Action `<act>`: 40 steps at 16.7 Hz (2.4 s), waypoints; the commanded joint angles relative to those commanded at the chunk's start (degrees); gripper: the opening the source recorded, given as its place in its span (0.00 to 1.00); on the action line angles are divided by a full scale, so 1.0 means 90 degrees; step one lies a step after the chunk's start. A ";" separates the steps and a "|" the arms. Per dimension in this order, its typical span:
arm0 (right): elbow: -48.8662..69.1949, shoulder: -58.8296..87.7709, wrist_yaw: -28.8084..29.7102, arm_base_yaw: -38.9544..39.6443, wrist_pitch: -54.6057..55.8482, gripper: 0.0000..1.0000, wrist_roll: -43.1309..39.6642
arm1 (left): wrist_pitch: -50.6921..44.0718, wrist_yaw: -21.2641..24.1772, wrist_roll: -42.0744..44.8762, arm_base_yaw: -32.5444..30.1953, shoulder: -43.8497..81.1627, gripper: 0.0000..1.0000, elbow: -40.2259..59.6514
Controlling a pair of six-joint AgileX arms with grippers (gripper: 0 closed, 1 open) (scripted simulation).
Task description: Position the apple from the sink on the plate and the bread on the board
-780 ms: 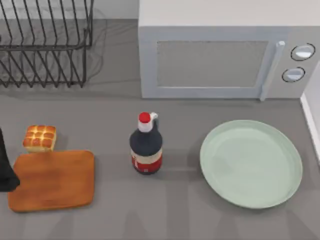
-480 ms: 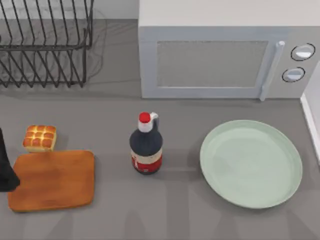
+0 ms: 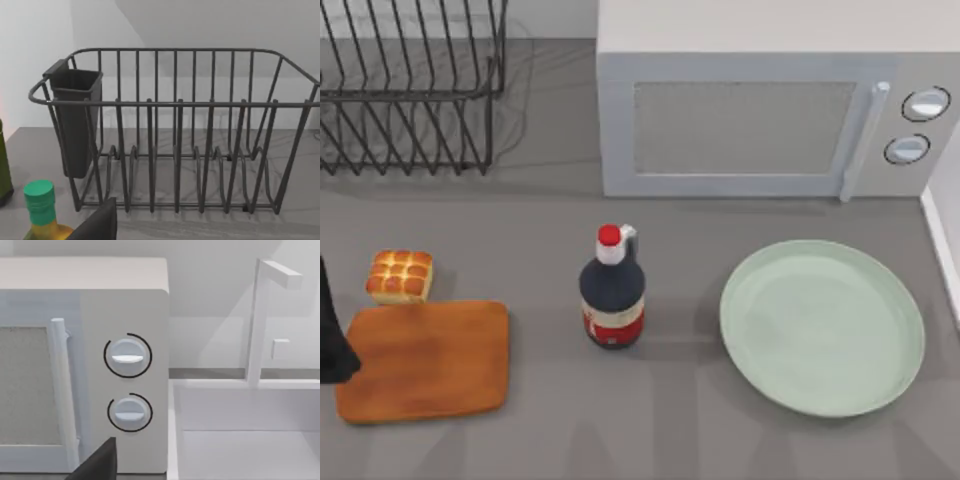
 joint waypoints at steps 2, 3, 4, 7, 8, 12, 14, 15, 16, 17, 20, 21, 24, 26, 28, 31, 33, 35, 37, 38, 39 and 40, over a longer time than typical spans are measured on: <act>0.0000 0.0000 0.0000 0.0000 0.0000 1.00 0.0000 | 0.0000 0.0000 0.0000 0.0000 0.0000 1.00 0.0000; 0.0000 0.0000 0.0000 0.0000 0.0000 1.00 0.0000 | 0.0000 0.0000 0.0000 0.0000 0.0000 1.00 0.0000; 0.0000 0.0000 0.0000 0.0000 0.0000 1.00 0.0000 | 0.0000 0.0000 0.0000 0.0000 0.0000 1.00 0.0000; 0.0000 0.0000 0.0000 0.0000 0.0000 1.00 0.0000 | 0.0000 0.0000 0.0000 0.0000 0.0000 1.00 0.0000; 0.0000 0.0000 0.0000 0.0000 0.0000 1.00 0.0000 | 0.0000 0.0000 0.0000 0.0000 0.0000 1.00 0.0000; 0.0049 0.0062 0.0000 -0.0011 -0.0033 1.00 -0.0011 | 0.0000 0.0000 0.0000 0.0000 0.0000 1.00 0.0000; 0.0291 0.0376 0.0000 -0.0068 -0.0201 1.00 -0.0065 | 0.0000 0.0000 0.0000 0.0000 0.0000 1.00 0.0000; 0.0486 0.0626 0.0001 -0.0113 -0.0333 1.00 -0.0107 | 0.0000 0.0000 0.0000 0.0000 0.0000 1.00 0.0000; 0.0727 0.0936 0.0001 -0.0167 -0.0493 1.00 -0.0158 | 0.0000 0.0000 0.0000 0.0000 0.0000 1.00 0.0000; 0.1007 0.1308 0.0001 -0.0230 -0.0680 1.00 -0.0218 | 0.0000 0.0000 0.0000 0.0000 0.0000 1.00 0.0000; 0.2027 0.2741 0.0003 -0.0463 -0.1370 1.00 -0.0440 | 0.0000 0.0000 0.0000 0.0000 0.0000 1.00 0.0000; 0.2413 0.3268 0.0003 -0.0552 -0.1631 1.00 -0.0524 | 0.0000 0.0000 0.0000 0.0000 0.0000 1.00 0.0000; 0.3652 0.4939 0.0005 -0.0835 -0.2469 1.00 -0.0793 | 0.0000 0.0000 0.0000 0.0000 0.0000 1.00 0.0000; 0.4509 0.6098 0.0006 -0.1031 -0.3048 1.00 -0.0979 | 0.0000 0.0000 0.0000 0.0000 0.0000 1.00 0.0000; 0.5361 0.7250 0.0007 -0.1226 -0.3624 1.00 -0.1164 | 0.0000 0.0000 0.0000 0.0000 0.0000 1.00 0.0000; 0.6587 0.8909 0.0008 -0.1506 -0.4453 1.00 -0.1430 | 0.0000 0.0000 0.0000 0.0000 0.0000 1.00 0.0000; 0.7342 0.9929 0.0009 -0.1679 -0.4963 1.00 -0.1594 | 0.0000 0.0000 0.0000 0.0000 0.0000 1.00 0.0000; 0.8027 1.0856 0.0010 -0.1835 -0.5426 1.00 -0.1743 | 0.0000 0.0000 0.0000 0.0000 0.0000 1.00 0.0000; 0.8624 1.1662 0.0011 -0.1972 -0.5829 1.00 -0.1872 | 0.0000 0.0000 0.0000 0.0000 0.0000 1.00 0.0000; 0.8878 1.2009 0.0011 -0.2030 -0.6001 1.00 -0.1928 | 0.0000 0.0000 0.0000 0.0000 0.0000 1.00 0.0000; 0.9104 1.2317 0.0011 -0.2081 -0.6154 1.00 -0.1977 | 0.0000 0.0000 0.0000 0.0000 0.0000 1.00 0.0000; 0.9298 1.2581 0.0012 -0.2126 -0.6285 1.00 -0.2019 | 0.0000 0.0000 0.0000 0.0000 0.0000 1.00 0.0000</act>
